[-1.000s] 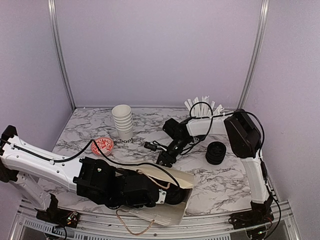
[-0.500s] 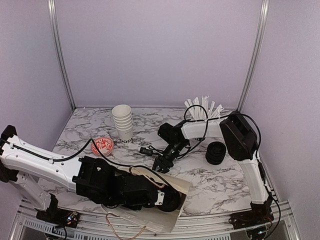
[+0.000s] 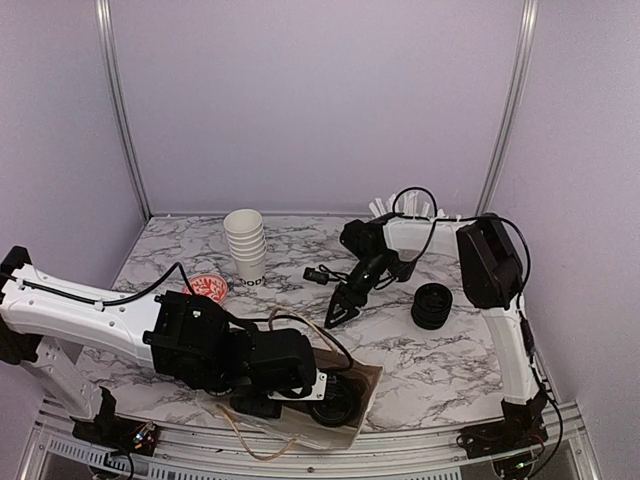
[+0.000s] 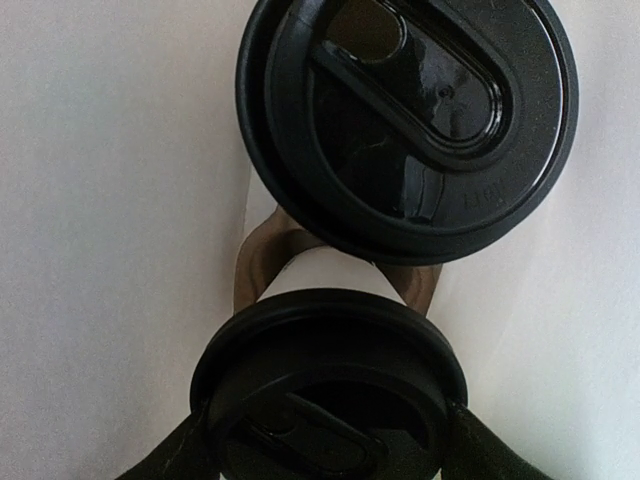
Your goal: Pack the takeout coffee
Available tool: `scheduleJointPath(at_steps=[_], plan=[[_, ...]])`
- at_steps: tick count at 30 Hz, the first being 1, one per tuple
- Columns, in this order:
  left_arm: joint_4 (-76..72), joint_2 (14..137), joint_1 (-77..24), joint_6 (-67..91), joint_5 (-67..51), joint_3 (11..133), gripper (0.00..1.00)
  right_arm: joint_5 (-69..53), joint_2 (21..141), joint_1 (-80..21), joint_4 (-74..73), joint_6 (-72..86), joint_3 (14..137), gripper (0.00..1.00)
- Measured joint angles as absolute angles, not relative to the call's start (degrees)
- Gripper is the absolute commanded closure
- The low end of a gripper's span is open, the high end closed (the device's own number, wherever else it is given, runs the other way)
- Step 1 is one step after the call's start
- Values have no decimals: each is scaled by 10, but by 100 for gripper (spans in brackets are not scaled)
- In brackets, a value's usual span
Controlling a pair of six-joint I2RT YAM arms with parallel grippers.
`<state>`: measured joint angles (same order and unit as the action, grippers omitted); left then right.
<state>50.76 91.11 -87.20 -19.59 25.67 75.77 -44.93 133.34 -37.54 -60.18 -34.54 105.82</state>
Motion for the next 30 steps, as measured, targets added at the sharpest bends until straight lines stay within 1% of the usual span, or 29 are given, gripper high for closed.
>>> scheduleJointPath(at_steps=[5, 15, 23, 30], plan=[[533, 933, -847, -182, 213, 791, 52, -429, 1299, -327, -621, -362, 1037, 35], [544, 970, -792, -174, 150, 828, 52, -450, 1201, -342, -633, -400, 990, 34], [521, 972, -753, -193, 99, 821, 53, -472, 1183, -342, -638, -435, 952, 34], [519, 1001, -747, -199, 95, 842, 56, -475, 1178, -341, -641, -442, 934, 34]])
